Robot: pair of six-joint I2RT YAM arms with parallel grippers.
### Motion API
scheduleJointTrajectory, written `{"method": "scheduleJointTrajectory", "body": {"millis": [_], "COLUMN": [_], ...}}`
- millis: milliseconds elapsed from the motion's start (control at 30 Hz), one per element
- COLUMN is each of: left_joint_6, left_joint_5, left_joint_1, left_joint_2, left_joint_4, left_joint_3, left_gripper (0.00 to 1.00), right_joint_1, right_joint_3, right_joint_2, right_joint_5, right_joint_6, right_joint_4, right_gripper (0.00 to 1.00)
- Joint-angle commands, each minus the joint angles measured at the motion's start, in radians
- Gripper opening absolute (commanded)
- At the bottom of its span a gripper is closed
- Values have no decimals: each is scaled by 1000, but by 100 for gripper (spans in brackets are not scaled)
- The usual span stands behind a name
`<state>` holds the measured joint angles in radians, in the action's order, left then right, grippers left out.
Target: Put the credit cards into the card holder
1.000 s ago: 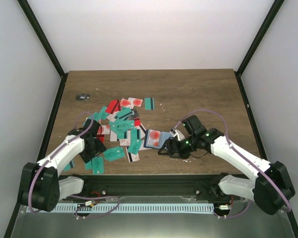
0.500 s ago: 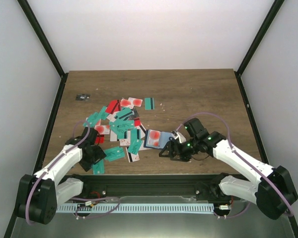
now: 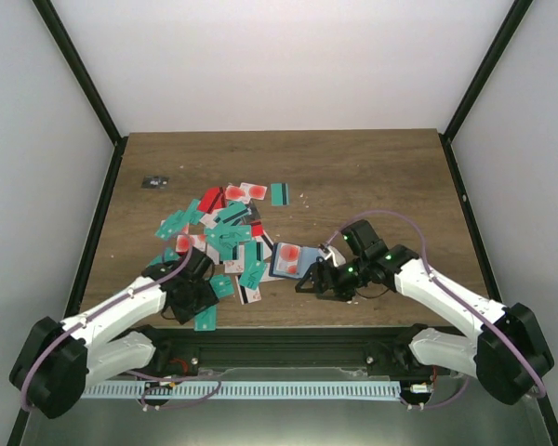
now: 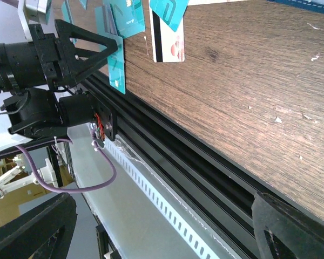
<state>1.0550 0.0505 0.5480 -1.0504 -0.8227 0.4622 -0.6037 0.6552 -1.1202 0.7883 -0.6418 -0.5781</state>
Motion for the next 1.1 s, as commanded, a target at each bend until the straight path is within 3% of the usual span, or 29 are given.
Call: {"method": "scheduleJointTrajectory", "body": {"millis": [0,300,533,733,900,1067], "left_joint_6": [149,248,271,274,269,192], "left_joint_5": [117,120,148,165,165,180], "left_joint_1": [124,261,309,317,318,296], "left_joint_2": [-64,-184,-254,-246,-191,-167], "left_joint_4": [97,201,260,262,241,212], "left_joint_3": [-60,0,35,32,29,34], "left_gripper": [67,67,67,67,67,67], "right_joint_1": [-9,-8,-34,-167,-352,-479], "right_joint_3": [-9,-51,-205,-264,-247,-159], "right_joint_2": [2,-3,129,157,38,-108], "right_joint_5": [14,15,-43,-175,-298,-418], "right_joint_6": [-1,-20,-247,-405,-510,-550], "right_joint_4": [24,60,268,450,573,565], "right_gripper": [90,90,89,89,89,89]}}
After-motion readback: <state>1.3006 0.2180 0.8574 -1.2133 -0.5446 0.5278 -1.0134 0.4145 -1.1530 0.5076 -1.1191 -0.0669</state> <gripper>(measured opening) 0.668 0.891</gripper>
